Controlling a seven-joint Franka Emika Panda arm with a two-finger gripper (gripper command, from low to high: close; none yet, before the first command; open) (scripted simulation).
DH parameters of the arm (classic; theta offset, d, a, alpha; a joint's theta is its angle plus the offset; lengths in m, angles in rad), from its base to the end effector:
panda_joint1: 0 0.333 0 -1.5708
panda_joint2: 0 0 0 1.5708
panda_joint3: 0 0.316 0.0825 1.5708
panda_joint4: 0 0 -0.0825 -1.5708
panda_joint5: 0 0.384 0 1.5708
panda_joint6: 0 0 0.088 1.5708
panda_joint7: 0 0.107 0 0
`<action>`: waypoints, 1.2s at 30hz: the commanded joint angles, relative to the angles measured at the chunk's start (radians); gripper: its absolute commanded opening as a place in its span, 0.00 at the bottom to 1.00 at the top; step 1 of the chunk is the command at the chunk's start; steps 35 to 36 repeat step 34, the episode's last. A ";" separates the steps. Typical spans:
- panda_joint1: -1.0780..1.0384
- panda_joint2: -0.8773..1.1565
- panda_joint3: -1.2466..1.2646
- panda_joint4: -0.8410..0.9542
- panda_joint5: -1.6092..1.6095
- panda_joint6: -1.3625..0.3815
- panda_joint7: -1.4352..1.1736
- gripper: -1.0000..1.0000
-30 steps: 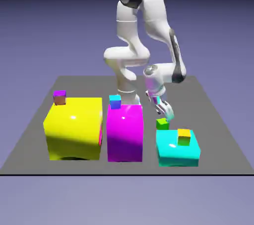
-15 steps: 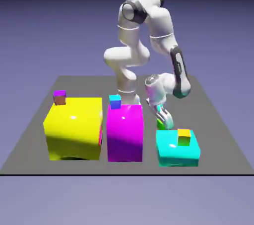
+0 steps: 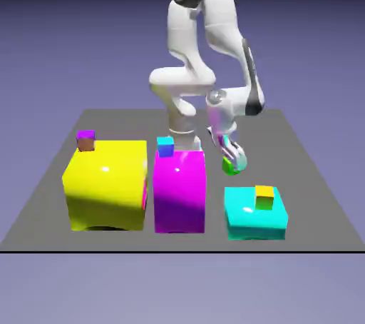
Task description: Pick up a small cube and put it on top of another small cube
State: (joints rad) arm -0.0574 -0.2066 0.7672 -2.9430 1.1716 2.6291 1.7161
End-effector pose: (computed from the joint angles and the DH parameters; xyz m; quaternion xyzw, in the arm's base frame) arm 0.2549 0.1607 0.2045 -0.4915 0.8533 0.1711 0.0305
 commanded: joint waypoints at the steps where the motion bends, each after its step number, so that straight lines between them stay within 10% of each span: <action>1: -0.036 -0.014 -0.011 0.023 -0.027 -0.044 0.030 0.00; 20: -0.486 -0.501 -0.573 0.276 -0.749 -0.699 0.524 0.00; 27: -0.430 -0.430 -0.548 0.140 -0.693 -0.474 0.487 0.00; 28: -0.430 -0.430 -0.548 0.140 -0.693 -0.474 0.487 1.00; 36: -0.466 -0.517 -0.597 0.261 -0.763 -0.684 0.517 1.00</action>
